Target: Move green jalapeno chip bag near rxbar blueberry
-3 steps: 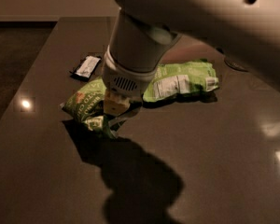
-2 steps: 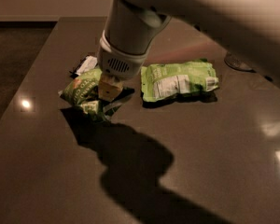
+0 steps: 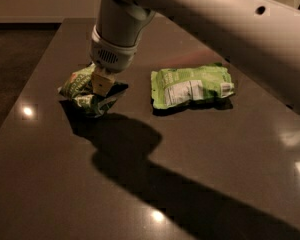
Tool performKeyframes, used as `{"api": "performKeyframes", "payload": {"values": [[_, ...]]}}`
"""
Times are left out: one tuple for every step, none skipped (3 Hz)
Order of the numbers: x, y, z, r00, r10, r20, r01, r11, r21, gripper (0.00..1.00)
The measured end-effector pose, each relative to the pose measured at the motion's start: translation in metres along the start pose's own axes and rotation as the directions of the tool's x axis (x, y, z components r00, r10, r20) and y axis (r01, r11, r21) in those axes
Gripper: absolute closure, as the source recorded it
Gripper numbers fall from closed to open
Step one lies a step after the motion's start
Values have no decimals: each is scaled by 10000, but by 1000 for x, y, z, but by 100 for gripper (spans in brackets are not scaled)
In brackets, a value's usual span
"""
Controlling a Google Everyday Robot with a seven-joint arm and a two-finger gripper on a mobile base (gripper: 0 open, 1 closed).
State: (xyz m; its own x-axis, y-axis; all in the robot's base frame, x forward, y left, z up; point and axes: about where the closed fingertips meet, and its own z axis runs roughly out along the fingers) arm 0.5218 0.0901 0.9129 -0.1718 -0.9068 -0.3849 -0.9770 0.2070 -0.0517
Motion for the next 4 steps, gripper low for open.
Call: {"api": "performKeyframes", "payload": {"values": [[-15,-11,12,9998,184,66,-184,9998,-73,59],[-17,-10,12,9998,163,74,-163,9998,-75,36],[-17,-9,12,9999,142,75,-142,9999,-71,12],[-18,-8,13,9999,122,76,-121,9999,-69,0]]}}
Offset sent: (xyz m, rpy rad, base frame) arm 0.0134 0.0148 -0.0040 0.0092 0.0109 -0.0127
